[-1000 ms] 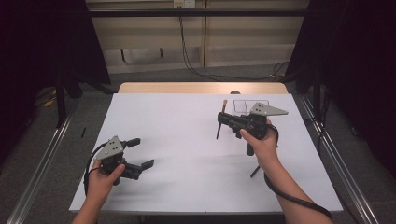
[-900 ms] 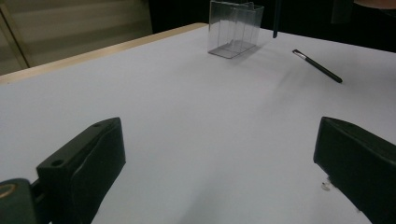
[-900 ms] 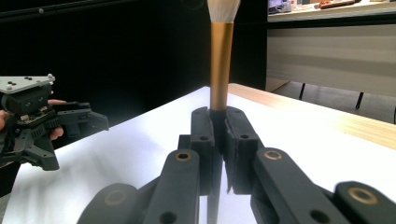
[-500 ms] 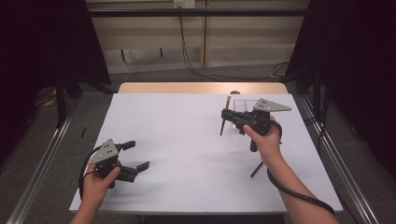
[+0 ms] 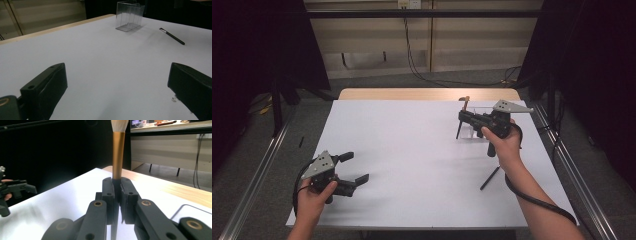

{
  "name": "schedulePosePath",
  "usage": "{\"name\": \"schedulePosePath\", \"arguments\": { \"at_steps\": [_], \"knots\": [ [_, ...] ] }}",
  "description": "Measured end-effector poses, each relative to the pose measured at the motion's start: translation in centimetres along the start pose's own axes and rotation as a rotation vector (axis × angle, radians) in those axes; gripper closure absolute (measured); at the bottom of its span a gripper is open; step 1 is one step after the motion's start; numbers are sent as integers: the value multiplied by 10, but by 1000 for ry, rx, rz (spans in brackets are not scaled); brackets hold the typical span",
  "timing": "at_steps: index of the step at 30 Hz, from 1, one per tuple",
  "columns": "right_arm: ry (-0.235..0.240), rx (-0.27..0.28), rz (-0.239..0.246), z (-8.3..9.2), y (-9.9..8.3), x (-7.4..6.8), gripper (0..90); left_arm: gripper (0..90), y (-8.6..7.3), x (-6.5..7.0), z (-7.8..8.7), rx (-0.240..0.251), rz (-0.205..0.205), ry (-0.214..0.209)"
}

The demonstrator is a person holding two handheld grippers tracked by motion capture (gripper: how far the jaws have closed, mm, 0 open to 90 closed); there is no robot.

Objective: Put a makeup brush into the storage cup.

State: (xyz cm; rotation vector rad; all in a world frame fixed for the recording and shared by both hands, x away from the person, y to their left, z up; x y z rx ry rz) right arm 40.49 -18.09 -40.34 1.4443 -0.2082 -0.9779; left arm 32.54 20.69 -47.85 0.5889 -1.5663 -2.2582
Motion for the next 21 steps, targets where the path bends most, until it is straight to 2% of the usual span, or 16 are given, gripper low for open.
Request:
{"name": "schedulePosePath", "arguments": {
  "at_steps": [4,7,10,12,15,21],
  "knots": [
    [-17,3,0,2,4,7,836,25,-4,2,-3,-22,-5,-17],
    [-27,5,2,4,8,10,836,25,-4,3,-3,-26,-16,-20],
    [-38,11,5,5,12,15,836,25,-4,3,-3,-20,-11,-23],
    [-47,15,6,5,15,19,836,25,-6,3,-3,-33,-26,-24],
    [-60,21,6,6,20,23,836,24,-5,4,-3,-19,-13,-25],
    [-70,23,18,5,27,25,836,25,-4,3,-3,-13,-13,-23]
  ]
}}
Point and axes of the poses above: each handheld gripper's, and its own axes: z roughly backward along the jaws, y roughly out of its top, x roughly to its right, the point moved 7 cm from there along -z, roughly forward along the jaws, and after that the axes turned 13 degrees about -z, right-handed, at the moved point
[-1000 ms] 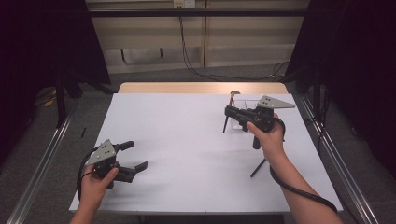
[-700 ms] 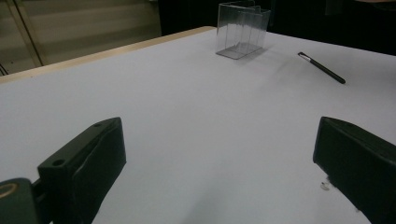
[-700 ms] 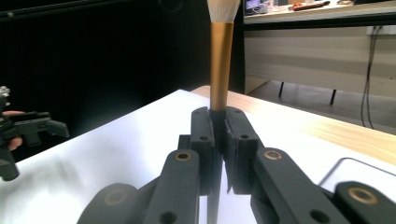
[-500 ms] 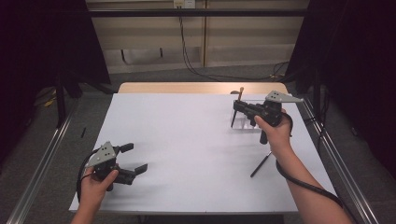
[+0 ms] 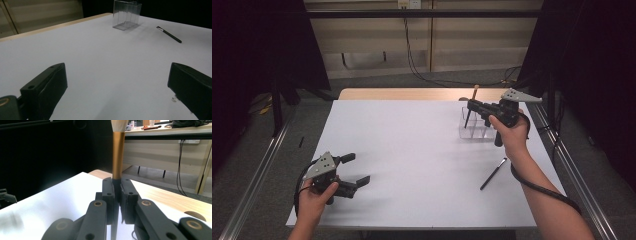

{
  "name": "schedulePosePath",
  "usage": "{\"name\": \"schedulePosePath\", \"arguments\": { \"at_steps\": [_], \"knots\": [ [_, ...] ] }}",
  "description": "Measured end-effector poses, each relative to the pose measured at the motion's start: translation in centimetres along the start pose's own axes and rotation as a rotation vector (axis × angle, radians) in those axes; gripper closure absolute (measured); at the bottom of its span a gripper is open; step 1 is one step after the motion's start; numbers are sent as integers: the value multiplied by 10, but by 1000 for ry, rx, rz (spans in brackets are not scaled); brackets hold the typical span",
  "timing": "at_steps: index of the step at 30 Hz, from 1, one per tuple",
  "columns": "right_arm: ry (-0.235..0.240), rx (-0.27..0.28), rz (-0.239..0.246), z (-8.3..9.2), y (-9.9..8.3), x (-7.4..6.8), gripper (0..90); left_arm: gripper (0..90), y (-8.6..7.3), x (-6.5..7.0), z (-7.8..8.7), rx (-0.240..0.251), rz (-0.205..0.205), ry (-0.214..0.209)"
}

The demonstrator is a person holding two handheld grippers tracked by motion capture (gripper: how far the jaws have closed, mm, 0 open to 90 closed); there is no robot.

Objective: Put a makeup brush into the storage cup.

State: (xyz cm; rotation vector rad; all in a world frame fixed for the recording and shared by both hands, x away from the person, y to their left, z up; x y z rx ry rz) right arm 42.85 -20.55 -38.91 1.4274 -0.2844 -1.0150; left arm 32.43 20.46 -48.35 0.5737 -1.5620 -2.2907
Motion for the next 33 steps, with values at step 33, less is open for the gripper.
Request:
{"name": "schedulePosePath", "arguments": {
  "at_steps": [33],
  "knots": [
    [-80,36,30,-7,30,14,836,24,0,1,-1,-7,-15,-4]
  ]
}}
Point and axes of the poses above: each handheld gripper's, and its own axes: z roughly backward along the jaws, y roughly out of its top, x roughly to its right, the point moved 7 cm from there along -z, roughly forward along the jaws, and after that the axes turned 13 degrees about -z, right-handed, at the moved point
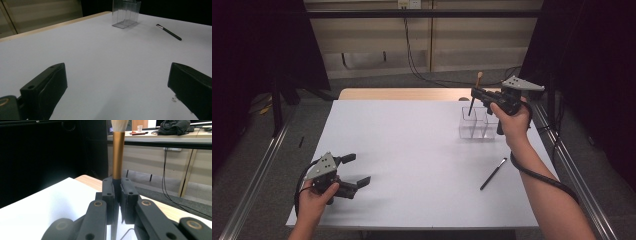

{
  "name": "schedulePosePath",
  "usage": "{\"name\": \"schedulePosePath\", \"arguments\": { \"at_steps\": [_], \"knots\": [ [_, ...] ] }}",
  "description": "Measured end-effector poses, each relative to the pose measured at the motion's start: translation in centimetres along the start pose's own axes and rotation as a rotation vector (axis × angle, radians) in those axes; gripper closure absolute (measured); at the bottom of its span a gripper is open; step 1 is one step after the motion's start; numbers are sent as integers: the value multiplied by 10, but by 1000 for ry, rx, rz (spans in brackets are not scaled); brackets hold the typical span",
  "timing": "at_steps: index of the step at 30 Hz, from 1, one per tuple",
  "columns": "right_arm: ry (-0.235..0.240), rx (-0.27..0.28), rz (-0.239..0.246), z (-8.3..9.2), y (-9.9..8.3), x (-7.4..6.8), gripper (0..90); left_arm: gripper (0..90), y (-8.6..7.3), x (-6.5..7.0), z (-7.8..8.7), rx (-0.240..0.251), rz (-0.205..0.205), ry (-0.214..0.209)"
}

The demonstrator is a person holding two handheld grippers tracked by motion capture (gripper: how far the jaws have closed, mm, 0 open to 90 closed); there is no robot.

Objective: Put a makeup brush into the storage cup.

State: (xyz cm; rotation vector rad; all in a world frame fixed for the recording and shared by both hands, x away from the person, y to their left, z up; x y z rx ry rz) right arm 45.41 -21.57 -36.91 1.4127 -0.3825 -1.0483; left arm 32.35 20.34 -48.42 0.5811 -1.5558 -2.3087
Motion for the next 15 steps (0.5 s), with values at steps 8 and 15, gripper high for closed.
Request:
{"name": "schedulePosePath", "arguments": {
  "at_steps": [8,15],
  "knots": [
    [-15,-7,9,-4,-3,2,835,24,0,1,0,0,1,-2],
    [-32,-16,16,-8,-6,5,836,24,0,1,0,1,0,-3]
  ]
}}
Point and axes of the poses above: each handheld gripper's, and its own axes: z roughly backward along the jaws, y roughly out of its top, x roughly to its right, the point moved 7 cm from there along -z, roughly forward along the jaws, and after that the axes turned 13 degrees about -z, right-handed, at the moved point
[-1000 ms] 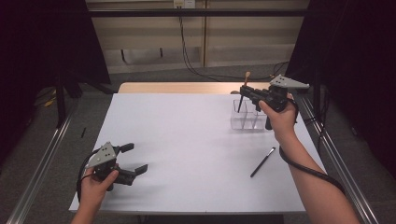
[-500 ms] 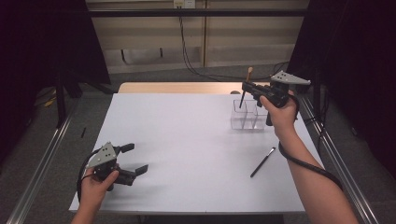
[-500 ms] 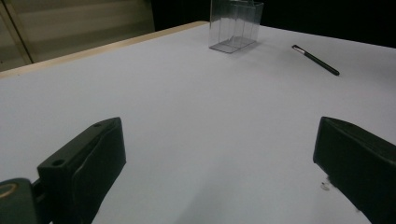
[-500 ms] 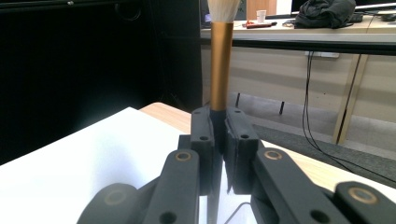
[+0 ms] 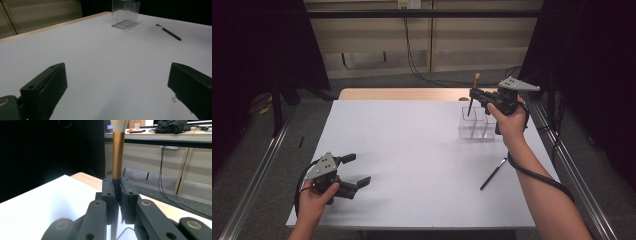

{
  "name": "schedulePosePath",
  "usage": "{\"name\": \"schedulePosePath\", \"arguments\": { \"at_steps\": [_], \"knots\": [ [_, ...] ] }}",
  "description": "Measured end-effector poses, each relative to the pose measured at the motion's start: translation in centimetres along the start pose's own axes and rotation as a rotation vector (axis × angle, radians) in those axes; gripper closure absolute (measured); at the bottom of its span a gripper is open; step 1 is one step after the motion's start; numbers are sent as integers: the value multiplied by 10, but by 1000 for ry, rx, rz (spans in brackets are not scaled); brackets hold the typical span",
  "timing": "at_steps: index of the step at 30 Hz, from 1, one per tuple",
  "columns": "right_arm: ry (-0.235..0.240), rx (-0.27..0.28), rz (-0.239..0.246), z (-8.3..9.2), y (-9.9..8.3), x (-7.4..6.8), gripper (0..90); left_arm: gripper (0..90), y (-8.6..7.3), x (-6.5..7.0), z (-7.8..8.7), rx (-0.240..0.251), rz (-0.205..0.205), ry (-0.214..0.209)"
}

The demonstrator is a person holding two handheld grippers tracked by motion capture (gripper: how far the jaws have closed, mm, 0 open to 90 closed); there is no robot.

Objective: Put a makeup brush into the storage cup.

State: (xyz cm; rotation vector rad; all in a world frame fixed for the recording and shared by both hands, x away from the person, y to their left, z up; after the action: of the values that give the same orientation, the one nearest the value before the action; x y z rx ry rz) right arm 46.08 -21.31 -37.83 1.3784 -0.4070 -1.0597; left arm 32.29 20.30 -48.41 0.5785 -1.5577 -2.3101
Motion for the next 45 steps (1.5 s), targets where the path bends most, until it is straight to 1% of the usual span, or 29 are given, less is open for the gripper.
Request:
{"name": "schedulePosePath", "arguments": {
  "at_steps": [5,8,12,18,23,37,41,45],
  "knots": [
    [-11,3,4,-2,-2,2,835,24,0,1,0,-2,-5,-5],
    [-17,2,-2,-2,-4,4,835,24,0,0,0,-1,-8,-3],
    [-28,-6,-1,-3,-8,7,835,24,1,0,0,1,-8,-2],
    [-29,-11,0,-4,-12,8,835,25,0,0,0,-2,-14,-1],
    [-30,-16,-1,-7,-14,8,835,25,0,1,-1,0,-10,-7],
    [-35,-26,3,-8,-20,9,834,25,1,1,-1,2,-12,-4],
    [-39,-22,-8,-8,-20,11,834,25,1,1,-1,4,-15,-4],
    [-39,-23,-8,-8,-22,11,834,25,1,1,-1,3,-14,-5]
  ]
}}
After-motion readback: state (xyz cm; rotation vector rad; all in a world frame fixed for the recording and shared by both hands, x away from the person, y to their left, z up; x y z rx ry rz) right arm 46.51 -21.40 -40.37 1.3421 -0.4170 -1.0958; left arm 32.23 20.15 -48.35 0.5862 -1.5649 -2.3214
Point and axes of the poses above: each handheld gripper's, and its own axes: z roughly backward along the jaws, y roughly out of its top, x roughly to its right, the point moved 7 cm from there along -z, roughly forward along the jaws, and after that the axes turned 13 degrees about -z, right-handed, at the moved point
